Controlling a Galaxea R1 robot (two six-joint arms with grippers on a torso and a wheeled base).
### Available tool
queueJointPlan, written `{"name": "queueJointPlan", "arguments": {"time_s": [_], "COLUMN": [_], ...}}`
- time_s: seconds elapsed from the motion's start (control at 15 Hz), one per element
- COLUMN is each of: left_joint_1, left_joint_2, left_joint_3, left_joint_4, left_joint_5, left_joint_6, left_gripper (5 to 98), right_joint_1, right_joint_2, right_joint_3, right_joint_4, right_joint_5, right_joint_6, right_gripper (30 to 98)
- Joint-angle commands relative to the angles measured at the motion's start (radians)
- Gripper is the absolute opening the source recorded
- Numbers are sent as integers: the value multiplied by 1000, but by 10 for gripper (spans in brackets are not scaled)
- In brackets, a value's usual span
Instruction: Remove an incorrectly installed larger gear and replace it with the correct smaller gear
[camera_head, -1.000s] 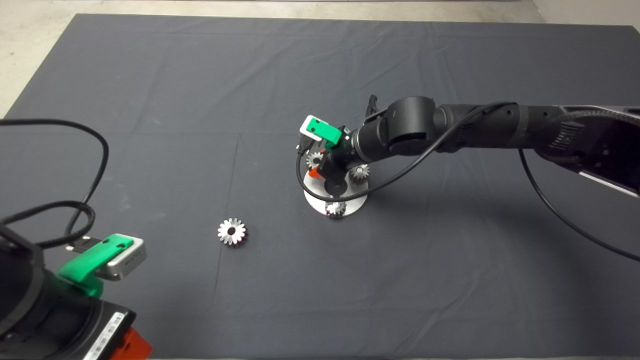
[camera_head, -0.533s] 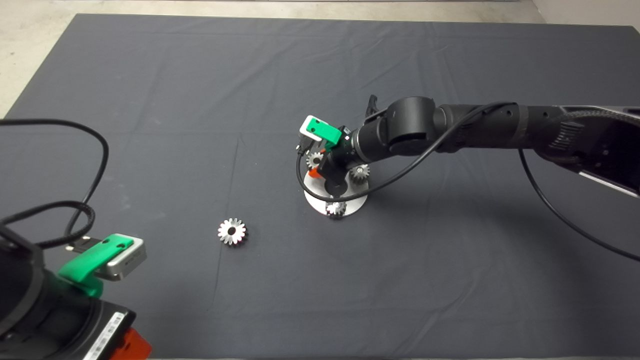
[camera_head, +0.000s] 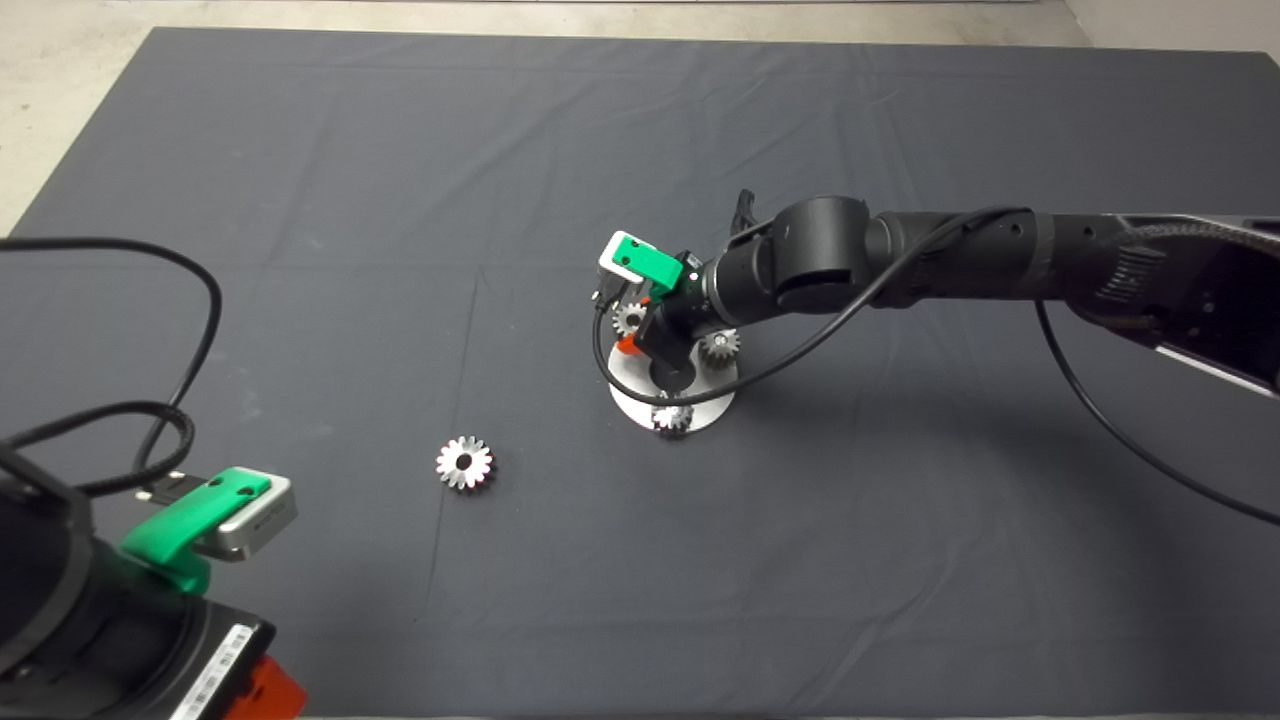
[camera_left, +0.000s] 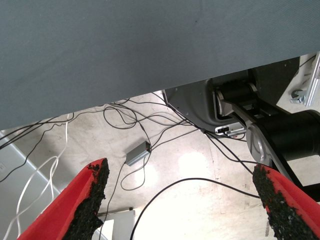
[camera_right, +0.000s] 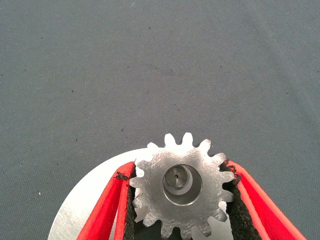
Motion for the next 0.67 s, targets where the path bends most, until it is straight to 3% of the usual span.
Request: {"name": "queueJointPlan", "arguments": {"time_s": [0.0,0.6], "left_joint_1": [-1,-1], "left_joint_2": [6,6], "left_joint_3": [-7,-16], "left_joint_4": [-10,-10], "left_joint_5": [16,14], "left_joint_6": [-6,-12], "left_gripper": [733,733], "right_joint_1": [29,32], "right_joint_2": [-6,-9], "right_joint_3": [9,48], "right_joint_4": [-31,-30], "right_joint_5": [-53,-113], "right_joint_6": [8,13], "right_gripper": [385,385]}}
